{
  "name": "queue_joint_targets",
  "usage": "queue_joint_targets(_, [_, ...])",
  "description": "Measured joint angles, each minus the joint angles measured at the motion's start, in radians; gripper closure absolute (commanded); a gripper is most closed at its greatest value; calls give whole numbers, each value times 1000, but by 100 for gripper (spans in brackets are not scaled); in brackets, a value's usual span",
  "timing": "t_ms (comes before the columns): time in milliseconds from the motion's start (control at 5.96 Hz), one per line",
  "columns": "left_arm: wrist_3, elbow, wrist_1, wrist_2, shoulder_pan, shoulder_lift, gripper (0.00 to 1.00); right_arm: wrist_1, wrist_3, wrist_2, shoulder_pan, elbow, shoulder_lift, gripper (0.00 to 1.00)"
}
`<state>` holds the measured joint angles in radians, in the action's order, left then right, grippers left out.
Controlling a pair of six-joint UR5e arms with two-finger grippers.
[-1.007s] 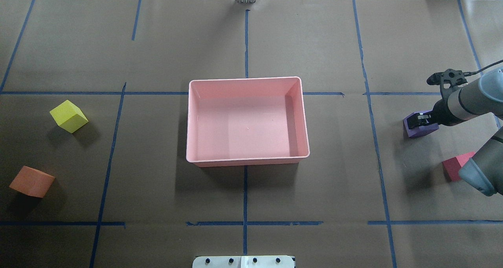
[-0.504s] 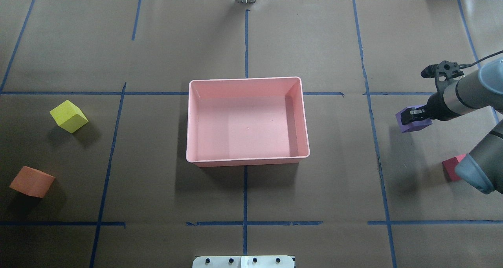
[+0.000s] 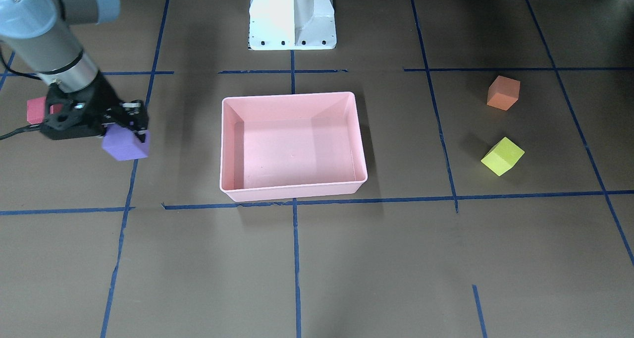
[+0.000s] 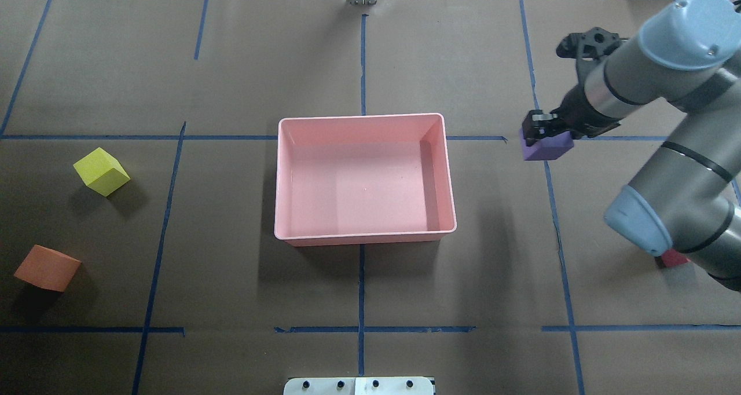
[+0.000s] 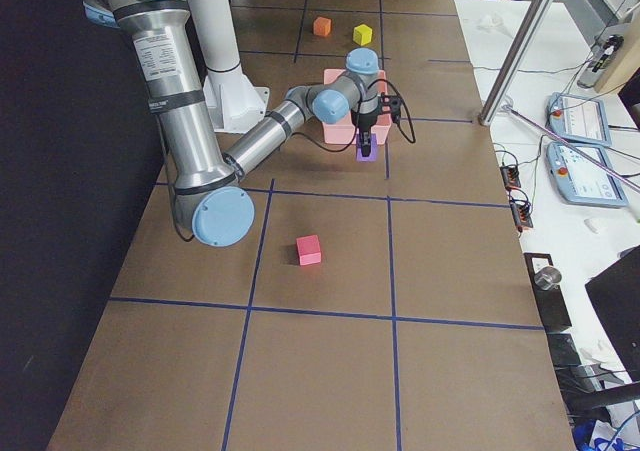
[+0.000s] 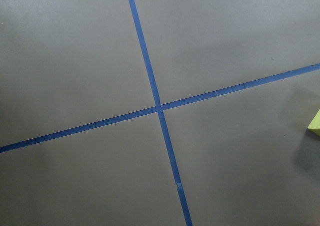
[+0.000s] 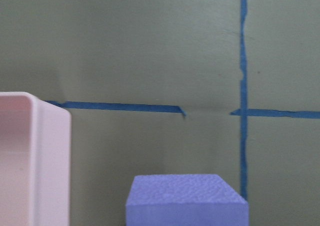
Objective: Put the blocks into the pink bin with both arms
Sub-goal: 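Carry the purple cube with the right gripper and release it in the pink bin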
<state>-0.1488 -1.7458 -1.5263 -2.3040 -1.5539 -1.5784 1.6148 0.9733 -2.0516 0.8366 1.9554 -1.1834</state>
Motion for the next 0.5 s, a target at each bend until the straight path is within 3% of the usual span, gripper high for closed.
queue_joint_targets(504, [1, 0, -1, 0, 0, 0, 0, 207, 319, 172, -213, -49, 336, 79])
